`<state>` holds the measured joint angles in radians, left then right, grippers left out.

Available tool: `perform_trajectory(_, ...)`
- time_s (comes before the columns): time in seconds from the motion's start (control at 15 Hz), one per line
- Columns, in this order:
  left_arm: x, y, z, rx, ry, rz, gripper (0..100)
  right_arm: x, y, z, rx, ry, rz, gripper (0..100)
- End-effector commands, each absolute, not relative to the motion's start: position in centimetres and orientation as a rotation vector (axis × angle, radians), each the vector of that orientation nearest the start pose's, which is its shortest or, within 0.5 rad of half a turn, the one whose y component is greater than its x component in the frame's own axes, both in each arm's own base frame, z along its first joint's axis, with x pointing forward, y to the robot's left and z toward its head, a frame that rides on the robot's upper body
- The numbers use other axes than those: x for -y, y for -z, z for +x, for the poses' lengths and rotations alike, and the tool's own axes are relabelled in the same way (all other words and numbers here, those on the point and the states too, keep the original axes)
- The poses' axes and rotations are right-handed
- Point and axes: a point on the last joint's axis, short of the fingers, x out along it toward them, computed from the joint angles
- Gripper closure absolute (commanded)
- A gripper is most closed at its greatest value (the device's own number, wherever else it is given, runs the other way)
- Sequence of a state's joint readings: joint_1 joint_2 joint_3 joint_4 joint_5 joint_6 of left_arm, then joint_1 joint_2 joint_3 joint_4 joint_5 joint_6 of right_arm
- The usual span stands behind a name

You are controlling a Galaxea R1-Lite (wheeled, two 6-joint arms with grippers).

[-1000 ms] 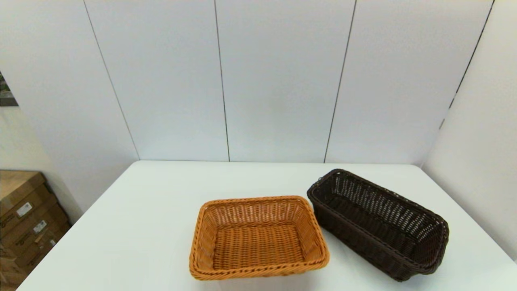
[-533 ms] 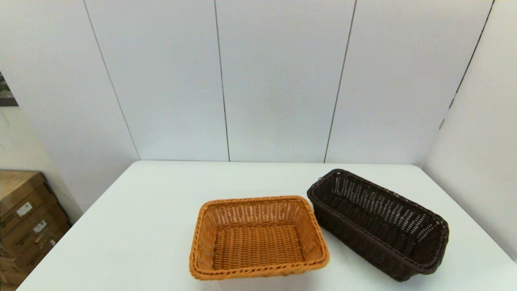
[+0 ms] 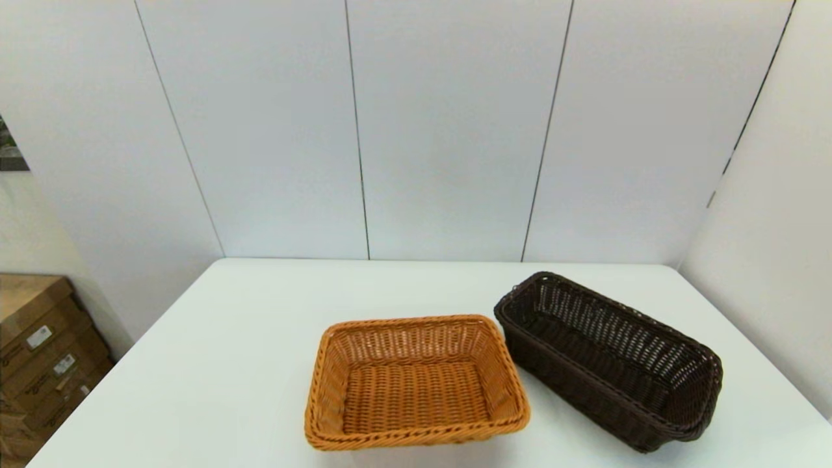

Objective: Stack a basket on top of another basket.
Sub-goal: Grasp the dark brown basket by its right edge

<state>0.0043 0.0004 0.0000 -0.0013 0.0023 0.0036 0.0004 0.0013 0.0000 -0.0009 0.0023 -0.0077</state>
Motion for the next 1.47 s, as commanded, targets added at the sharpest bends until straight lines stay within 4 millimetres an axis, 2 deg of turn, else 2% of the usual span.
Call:
perform_trajectory(0.07,0.0,-7.6,-2.3,0.0,-0.008,0.003,0,0.0,-7.9,-1.6,-0.083,-0.007,-0.015,0)
perform_trajectory(0.27,0.0,-7.6,-2.3,0.0,-0.008,0.003,0,0.0,-10.4,-0.7,-0.139,-0.034,-0.006,0)
perform_trajectory(0.53,0.0,-7.6,-2.3,0.0,-0.008,0.003,0,-0.1,-13.3,2.1,-0.245,-0.061,-0.007,0)
perform_trajectory(0.67,0.0,-7.6,-2.3,0.002,-0.008,0.003,0,-0.3,-14.4,4.0,-0.263,-0.064,0.024,0)
perform_trajectory(0.93,0.0,-7.6,-2.3,0.002,-0.008,0.003,0,-0.5,-15.8,6.0,-0.303,-0.06,0.022,0)
perform_trajectory(1.0,0.0,-7.6,-2.3,0.002,-0.008,0.003,0,-0.6,-16.4,6.9,-0.31,-0.048,0.029,0)
perform_trajectory(1.13,0.0,-7.6,-2.3,0.002,-0.008,0.003,0,-0.9,-17.0,10.3,-0.407,0.081,0.072,0)
perform_trajectory(1.33,0.0,-7.6,-2.3,0.002,-0.008,0.003,0,-1.1,-17.2,14.3,-0.498,0.181,0.136,0)
perform_trajectory(1.47,0.0,-7.6,-2.3,0.0,-0.008,0.003,0,-0.4,-16.9,16.6,-0.559,0.264,0.173,0)
